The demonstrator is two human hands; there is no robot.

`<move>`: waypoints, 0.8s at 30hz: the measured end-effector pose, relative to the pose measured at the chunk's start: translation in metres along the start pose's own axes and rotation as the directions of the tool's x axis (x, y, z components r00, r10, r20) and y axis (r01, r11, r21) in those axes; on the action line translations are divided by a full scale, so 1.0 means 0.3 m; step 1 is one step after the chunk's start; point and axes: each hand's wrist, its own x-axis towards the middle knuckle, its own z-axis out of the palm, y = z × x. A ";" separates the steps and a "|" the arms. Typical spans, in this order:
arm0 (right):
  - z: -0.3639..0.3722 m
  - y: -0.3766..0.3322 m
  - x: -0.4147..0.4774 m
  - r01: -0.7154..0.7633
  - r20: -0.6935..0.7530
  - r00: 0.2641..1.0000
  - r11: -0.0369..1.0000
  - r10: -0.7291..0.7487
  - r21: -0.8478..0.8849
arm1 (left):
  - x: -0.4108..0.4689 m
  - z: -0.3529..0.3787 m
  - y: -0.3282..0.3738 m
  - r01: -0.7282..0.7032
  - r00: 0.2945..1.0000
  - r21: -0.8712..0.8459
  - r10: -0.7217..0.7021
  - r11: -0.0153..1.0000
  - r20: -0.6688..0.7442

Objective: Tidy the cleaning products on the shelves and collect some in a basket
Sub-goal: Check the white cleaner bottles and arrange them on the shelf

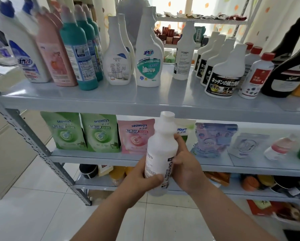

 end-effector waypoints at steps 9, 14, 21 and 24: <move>0.018 -0.204 0.040 -0.042 -0.124 0.953 0.284 -0.276 -0.958 | -0.037 -0.022 -0.010 0.059 0.888 0.603 0.234 0.796 -0.395; 0.049 -0.254 0.050 -0.185 -0.147 0.971 -0.207 -0.187 -0.961 | -0.071 -0.081 0.005 0.057 0.890 0.754 0.309 0.654 -0.335; 0.133 -0.198 0.012 0.309 0.169 0.780 0.136 -0.603 -0.941 | -0.158 -0.147 0.045 -0.074 0.993 0.344 0.101 0.936 -0.061; 0.183 -0.113 0.003 0.341 -0.006 0.762 0.409 -0.647 -0.846 | -0.183 -0.128 0.047 -0.057 0.991 0.264 0.086 0.963 -0.098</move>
